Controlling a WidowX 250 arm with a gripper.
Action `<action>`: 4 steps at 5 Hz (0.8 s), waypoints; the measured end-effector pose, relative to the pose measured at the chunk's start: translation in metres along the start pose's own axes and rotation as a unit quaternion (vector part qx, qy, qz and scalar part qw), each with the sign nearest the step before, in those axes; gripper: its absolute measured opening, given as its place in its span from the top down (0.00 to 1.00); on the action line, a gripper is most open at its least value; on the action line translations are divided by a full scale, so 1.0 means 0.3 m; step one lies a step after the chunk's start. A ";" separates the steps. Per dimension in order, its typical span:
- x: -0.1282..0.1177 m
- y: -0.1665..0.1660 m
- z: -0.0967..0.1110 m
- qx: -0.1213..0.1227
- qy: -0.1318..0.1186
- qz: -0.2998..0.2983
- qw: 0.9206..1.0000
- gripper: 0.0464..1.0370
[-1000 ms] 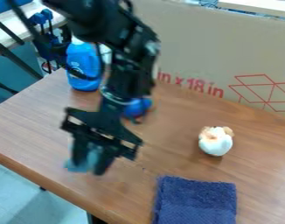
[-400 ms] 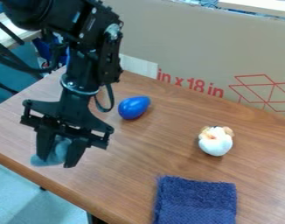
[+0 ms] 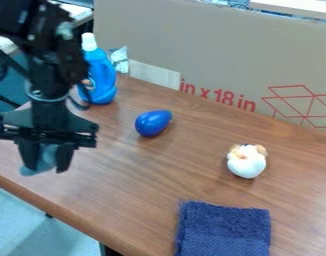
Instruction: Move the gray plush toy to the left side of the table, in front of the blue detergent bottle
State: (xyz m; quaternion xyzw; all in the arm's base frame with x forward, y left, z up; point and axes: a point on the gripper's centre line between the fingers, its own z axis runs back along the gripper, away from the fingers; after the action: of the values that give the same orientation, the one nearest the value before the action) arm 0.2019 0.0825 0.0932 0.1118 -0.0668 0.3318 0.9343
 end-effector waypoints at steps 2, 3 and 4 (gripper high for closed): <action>0.085 -0.014 -0.155 -0.041 0.021 0.049 0.998 0.54; 0.117 -0.040 -0.189 -0.053 0.012 0.102 0.993 0.54; 0.184 -0.058 -0.176 -0.062 -0.016 0.121 0.991 0.54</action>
State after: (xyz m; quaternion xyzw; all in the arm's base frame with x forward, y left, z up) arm 0.2582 0.1162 0.0503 0.0504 -0.1153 0.4358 0.8912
